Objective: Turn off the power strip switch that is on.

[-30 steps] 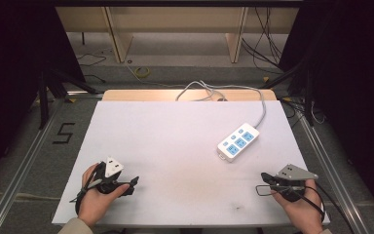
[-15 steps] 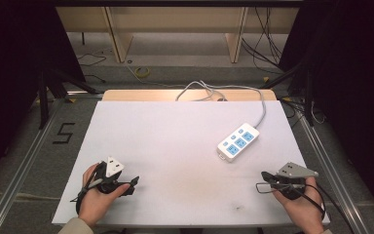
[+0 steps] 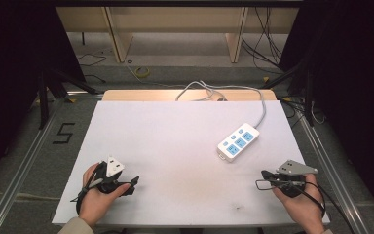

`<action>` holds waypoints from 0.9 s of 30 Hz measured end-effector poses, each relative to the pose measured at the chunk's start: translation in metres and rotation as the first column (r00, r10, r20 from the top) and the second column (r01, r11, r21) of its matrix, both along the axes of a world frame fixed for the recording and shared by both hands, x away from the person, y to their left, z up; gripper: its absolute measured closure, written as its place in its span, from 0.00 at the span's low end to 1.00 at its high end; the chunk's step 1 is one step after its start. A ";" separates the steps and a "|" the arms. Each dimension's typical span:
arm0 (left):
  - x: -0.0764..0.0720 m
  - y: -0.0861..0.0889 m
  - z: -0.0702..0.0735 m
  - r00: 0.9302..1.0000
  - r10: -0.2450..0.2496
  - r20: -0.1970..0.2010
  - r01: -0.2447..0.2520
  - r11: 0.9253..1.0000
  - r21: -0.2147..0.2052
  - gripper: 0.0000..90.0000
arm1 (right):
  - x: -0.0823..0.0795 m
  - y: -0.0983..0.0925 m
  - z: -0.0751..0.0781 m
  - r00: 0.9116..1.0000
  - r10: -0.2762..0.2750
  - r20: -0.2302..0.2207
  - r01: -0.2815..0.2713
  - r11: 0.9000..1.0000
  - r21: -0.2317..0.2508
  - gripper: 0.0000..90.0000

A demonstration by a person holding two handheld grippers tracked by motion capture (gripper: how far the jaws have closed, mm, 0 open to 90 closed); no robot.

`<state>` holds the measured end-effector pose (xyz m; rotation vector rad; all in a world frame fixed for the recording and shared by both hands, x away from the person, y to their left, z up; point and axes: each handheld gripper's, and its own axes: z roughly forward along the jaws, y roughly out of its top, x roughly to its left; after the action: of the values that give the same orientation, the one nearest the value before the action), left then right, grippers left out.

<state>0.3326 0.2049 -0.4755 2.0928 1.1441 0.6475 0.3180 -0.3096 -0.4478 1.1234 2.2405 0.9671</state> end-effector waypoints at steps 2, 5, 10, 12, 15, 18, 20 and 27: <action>0.000 0.000 0.000 1.000 -0.002 0.001 0.002 1.000 0.004 0.17 | 0.001 0.000 0.000 1.000 0.001 0.000 -0.001 1.000 -0.003 1.00; 0.000 0.000 0.000 1.000 -0.003 0.004 0.003 1.000 0.004 0.18 | 0.002 0.001 0.000 1.000 0.002 -0.004 -0.002 1.000 -0.006 1.00; 0.000 0.000 0.000 1.000 0.000 0.005 0.000 1.000 0.002 0.18 | 0.004 0.002 0.002 1.000 -0.002 -0.007 0.002 1.000 -0.007 1.00; 0.000 0.000 0.000 1.000 -0.002 0.005 0.002 1.000 0.002 0.18 | 0.005 0.002 0.002 1.000 -0.003 -0.008 0.003 1.000 -0.008 1.00; 0.000 -0.001 0.000 1.000 -0.001 0.004 0.001 1.000 0.003 0.18 | 0.006 0.001 0.003 1.000 -0.006 -0.013 0.006 1.000 -0.009 1.00; 0.001 -0.001 0.000 1.000 -0.002 0.004 0.002 1.000 0.004 0.18 | 0.007 0.002 0.004 1.000 -0.007 -0.019 0.006 1.000 -0.010 1.00; 0.001 -0.001 0.000 1.000 -0.004 0.003 0.004 1.000 0.007 0.18 | 0.007 0.002 0.004 1.000 -0.007 -0.026 0.007 1.000 -0.008 1.00; 0.001 -0.001 0.000 1.000 -0.005 0.003 0.005 1.000 0.003 0.18 | 0.011 0.003 0.006 0.999 -0.005 -0.045 0.005 1.000 -0.014 1.00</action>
<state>0.3335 0.2036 -0.4754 2.0964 1.1368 0.6504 0.3293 -0.3062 -0.4422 1.1549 2.2750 0.9317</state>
